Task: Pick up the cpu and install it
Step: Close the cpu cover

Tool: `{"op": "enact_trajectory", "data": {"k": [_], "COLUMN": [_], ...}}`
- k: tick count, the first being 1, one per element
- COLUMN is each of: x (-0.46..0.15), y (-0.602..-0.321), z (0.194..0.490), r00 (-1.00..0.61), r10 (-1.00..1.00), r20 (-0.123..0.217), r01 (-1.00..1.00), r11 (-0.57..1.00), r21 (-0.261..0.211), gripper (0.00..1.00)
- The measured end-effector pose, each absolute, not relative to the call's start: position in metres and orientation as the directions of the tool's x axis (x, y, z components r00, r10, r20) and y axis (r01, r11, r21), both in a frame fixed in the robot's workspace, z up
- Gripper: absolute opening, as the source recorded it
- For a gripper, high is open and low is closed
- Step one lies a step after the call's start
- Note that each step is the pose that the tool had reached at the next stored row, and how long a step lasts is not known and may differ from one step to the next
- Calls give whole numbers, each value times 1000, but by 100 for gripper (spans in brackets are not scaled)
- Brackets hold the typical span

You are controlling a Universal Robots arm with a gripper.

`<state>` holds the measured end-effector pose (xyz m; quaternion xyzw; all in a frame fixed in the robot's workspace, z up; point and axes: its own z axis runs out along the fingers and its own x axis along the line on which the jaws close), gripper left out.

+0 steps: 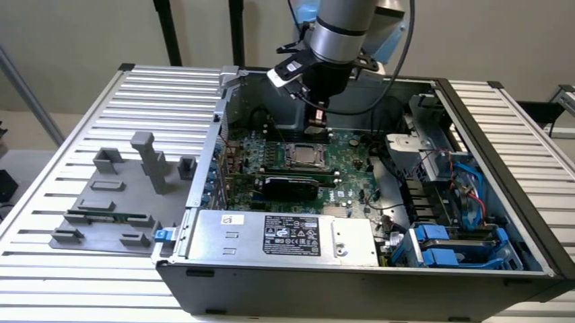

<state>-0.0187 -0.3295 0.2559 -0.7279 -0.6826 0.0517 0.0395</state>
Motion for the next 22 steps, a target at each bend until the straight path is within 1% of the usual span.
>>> {"op": "enact_trajectory", "data": {"k": [7,22], "x": [-35,-44], "y": [-329,-327], "z": [253,226], "r00": [59,58], "r10": [998,998], "r20": [-23,-23], "r01": [986,986], "r11": [-62,-61], "r21": [-156,-158], "gripper": [11,11]}}
